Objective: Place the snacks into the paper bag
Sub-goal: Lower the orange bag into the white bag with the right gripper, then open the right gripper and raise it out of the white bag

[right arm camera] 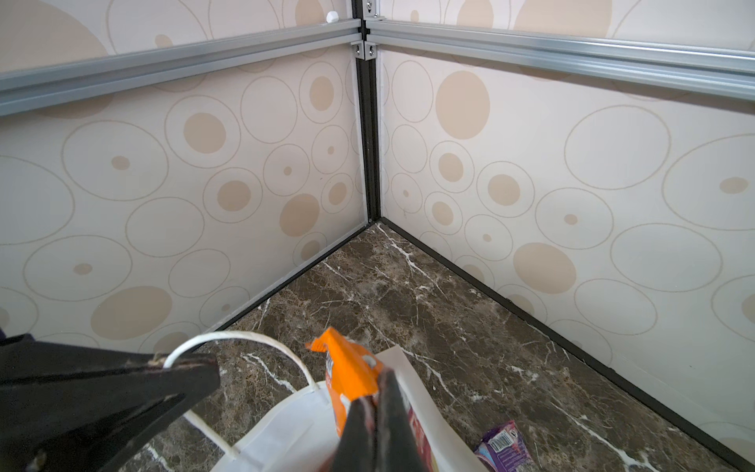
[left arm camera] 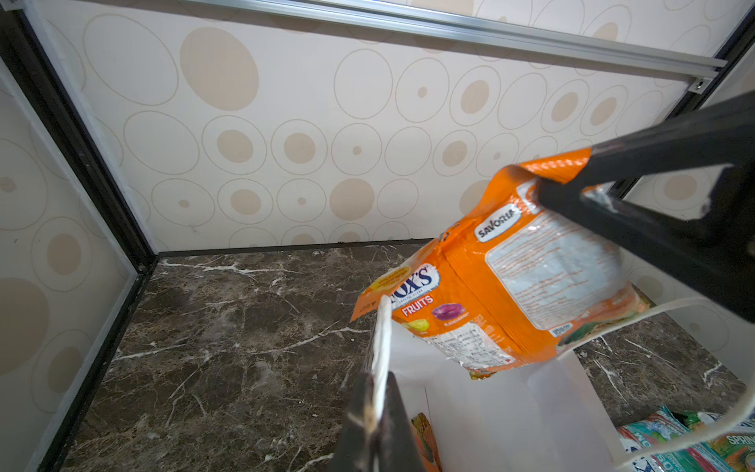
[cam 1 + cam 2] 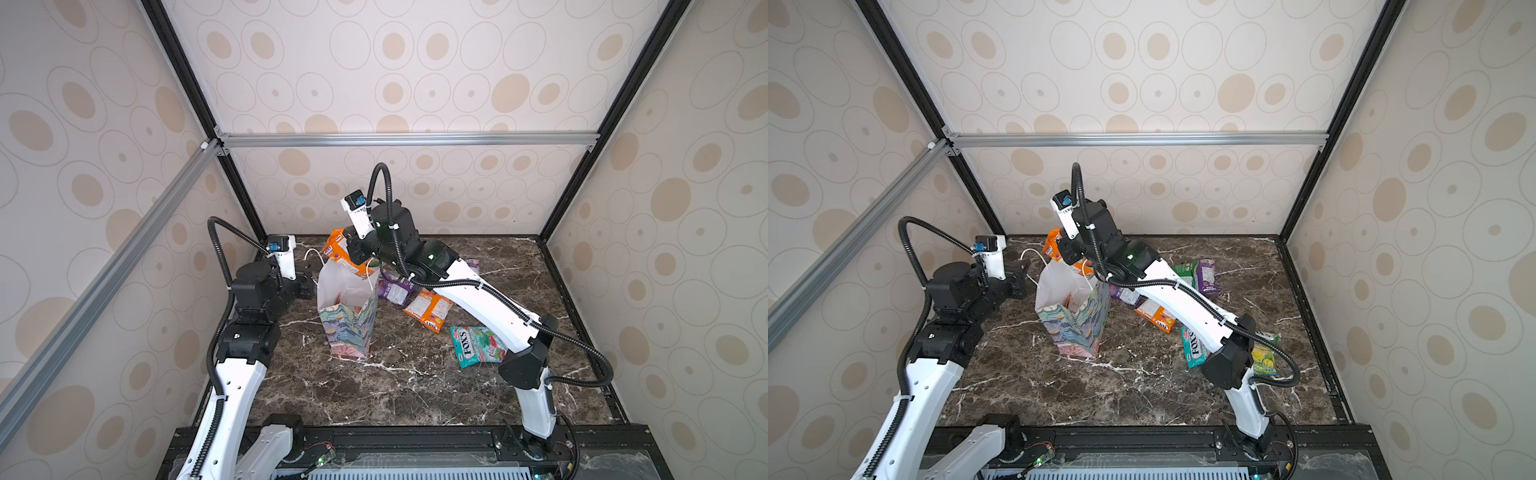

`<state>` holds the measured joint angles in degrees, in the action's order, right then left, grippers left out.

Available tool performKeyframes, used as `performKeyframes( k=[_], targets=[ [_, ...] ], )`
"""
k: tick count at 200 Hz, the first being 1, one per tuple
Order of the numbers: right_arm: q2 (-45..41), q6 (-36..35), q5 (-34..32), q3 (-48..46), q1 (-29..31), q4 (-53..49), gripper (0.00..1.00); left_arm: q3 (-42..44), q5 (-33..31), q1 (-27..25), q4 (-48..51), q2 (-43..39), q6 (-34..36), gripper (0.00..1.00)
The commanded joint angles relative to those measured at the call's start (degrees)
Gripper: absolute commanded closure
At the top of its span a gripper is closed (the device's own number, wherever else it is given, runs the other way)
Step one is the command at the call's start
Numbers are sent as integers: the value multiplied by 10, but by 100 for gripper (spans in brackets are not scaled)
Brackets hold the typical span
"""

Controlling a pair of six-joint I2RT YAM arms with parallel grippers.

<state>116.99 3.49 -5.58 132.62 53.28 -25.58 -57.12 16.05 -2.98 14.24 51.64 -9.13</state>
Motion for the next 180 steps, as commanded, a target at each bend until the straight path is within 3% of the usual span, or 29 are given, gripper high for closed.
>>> performKeyframes(
  k=[1,100,125,180],
  targets=[
    [-27,-24,24,9,6,-14,100,-5,-16,2,3,-9,7,97],
    [-19,-50,44,7,6,-66,94,-5,-23,1,2,-9,7,97],
    [-19,-49,39,7,5,-73,76,-5,-24,2,2,-10,7,97],
    [-24,-52,36,5,5,-71,78,-5,-20,2,1,-10,7,97]
  ],
)
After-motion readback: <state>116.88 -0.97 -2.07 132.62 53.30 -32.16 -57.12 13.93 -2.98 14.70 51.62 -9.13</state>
